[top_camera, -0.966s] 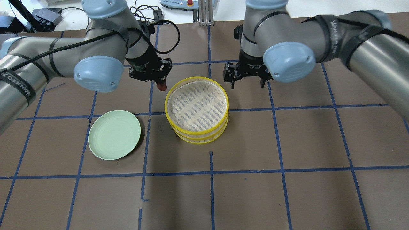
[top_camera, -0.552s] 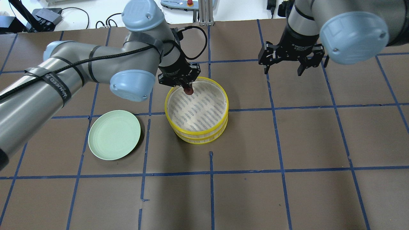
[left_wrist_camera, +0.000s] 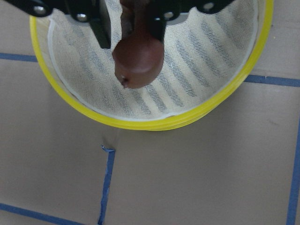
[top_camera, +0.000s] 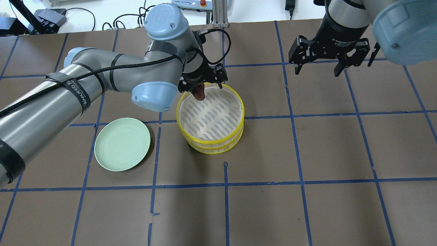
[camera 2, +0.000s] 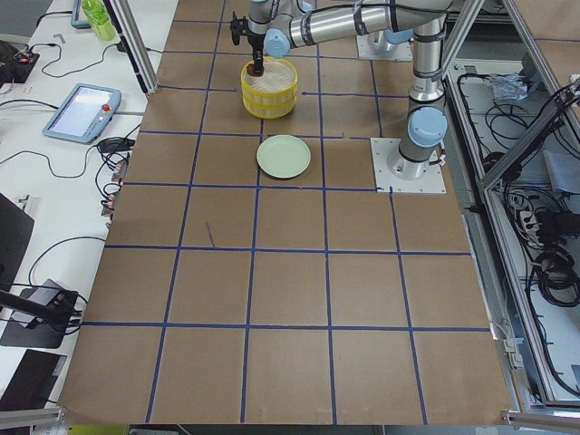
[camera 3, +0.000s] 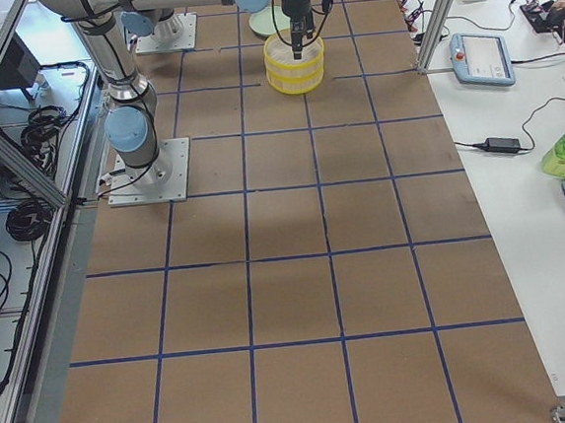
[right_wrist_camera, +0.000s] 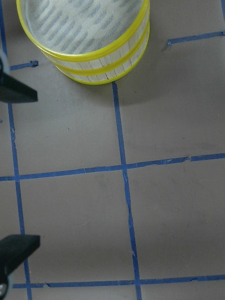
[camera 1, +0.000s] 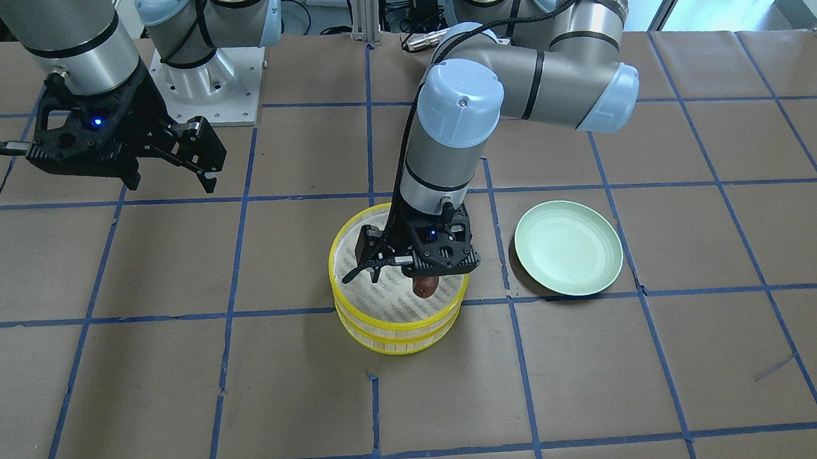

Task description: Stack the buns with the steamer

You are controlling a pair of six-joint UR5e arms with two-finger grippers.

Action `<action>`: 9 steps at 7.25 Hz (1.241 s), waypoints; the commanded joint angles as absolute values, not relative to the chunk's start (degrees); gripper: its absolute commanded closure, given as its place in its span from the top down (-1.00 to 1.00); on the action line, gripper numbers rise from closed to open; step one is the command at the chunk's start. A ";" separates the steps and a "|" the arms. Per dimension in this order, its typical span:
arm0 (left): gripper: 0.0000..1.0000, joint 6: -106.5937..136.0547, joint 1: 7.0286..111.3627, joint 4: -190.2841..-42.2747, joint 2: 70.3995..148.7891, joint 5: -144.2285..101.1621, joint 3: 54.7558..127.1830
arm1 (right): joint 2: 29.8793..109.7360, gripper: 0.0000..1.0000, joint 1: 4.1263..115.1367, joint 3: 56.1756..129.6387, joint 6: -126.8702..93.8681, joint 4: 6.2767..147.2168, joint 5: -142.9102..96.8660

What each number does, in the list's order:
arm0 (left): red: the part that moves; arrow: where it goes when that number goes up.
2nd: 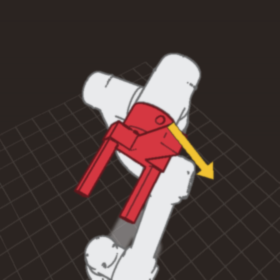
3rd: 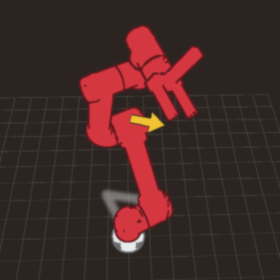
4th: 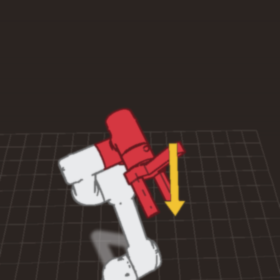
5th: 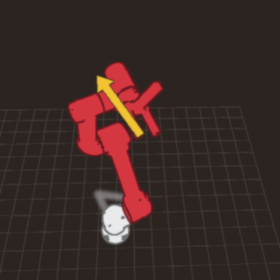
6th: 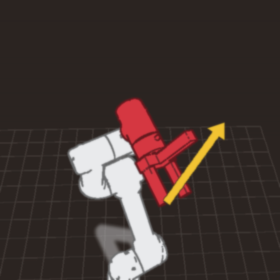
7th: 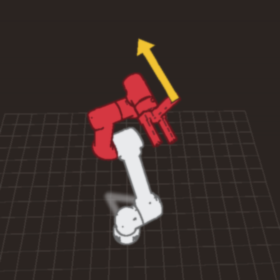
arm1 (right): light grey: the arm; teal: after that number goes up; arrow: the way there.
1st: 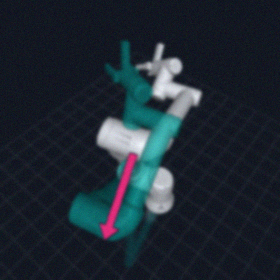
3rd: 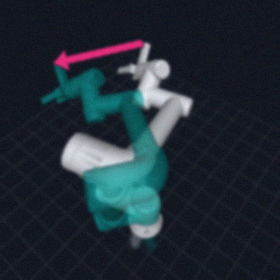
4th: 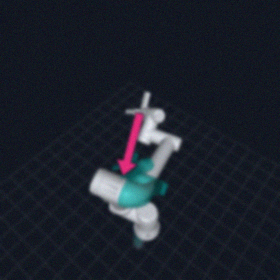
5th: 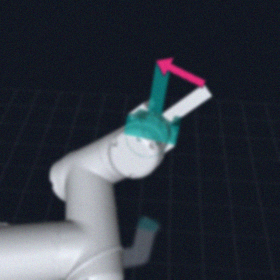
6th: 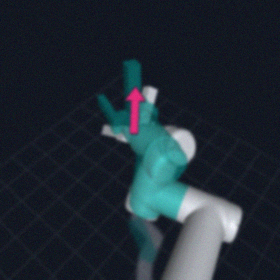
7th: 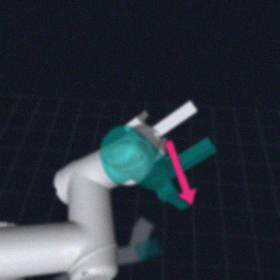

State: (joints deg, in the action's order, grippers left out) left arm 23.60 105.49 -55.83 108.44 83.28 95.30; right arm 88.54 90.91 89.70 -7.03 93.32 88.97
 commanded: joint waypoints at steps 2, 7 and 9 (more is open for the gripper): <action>1.00 23.38 105.47 -55.90 108.11 83.41 96.06 | 88.86 1.00 90.97 90.00 -7.29 92.81 88.95; 1.00 -6.53 90.14 -71.57 97.42 91.05 94.75 | 88.86 1.00 90.97 90.18 -7.56 92.81 88.95; 1.00 -8.61 84.92 -85.45 90.82 91.23 93.70 | 88.86 1.00 90.97 90.26 -7.82 92.90 88.95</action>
